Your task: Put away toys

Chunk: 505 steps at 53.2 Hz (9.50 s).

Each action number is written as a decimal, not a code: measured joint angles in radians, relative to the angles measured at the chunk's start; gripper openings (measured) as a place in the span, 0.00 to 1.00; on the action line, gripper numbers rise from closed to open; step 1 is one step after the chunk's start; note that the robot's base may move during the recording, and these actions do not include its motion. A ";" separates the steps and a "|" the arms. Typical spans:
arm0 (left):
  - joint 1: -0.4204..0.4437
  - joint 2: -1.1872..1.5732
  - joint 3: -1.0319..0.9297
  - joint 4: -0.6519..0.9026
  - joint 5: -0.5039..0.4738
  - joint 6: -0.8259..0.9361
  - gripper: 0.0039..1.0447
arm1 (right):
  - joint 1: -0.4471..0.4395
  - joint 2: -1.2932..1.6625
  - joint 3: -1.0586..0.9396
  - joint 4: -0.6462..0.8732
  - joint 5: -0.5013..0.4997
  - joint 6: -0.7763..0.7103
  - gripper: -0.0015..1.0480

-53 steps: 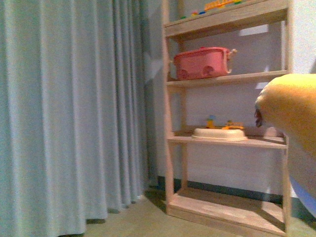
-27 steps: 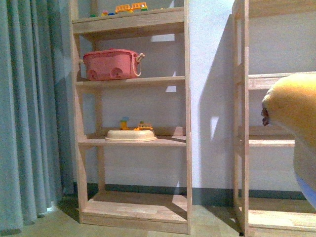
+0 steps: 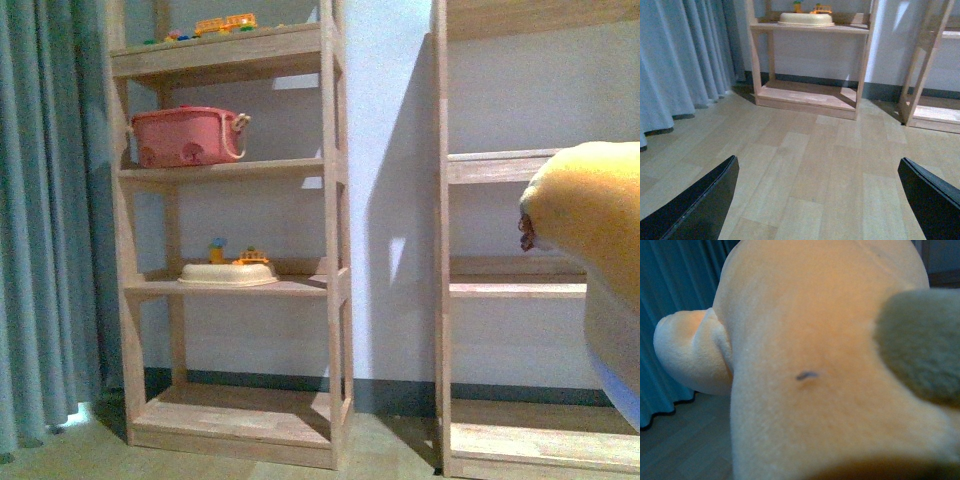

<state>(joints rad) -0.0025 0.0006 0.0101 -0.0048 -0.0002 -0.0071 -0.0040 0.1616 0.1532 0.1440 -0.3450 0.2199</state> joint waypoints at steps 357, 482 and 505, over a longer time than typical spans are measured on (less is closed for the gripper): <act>0.001 0.000 0.000 -0.001 0.000 0.000 0.95 | 0.088 1.541 1.961 -0.420 0.138 0.281 0.97; 0.001 0.000 0.000 -0.001 0.000 0.000 0.95 | 0.000 0.005 0.056 -0.198 0.341 -0.213 0.18; 0.001 0.000 0.000 -0.001 0.000 0.000 0.95 | 0.000 -0.076 -0.060 -0.163 0.341 -0.214 0.18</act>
<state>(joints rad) -0.0017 0.0006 0.0097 -0.0055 0.0002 -0.0071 -0.0040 0.0856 0.0929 -0.0189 -0.0040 0.0063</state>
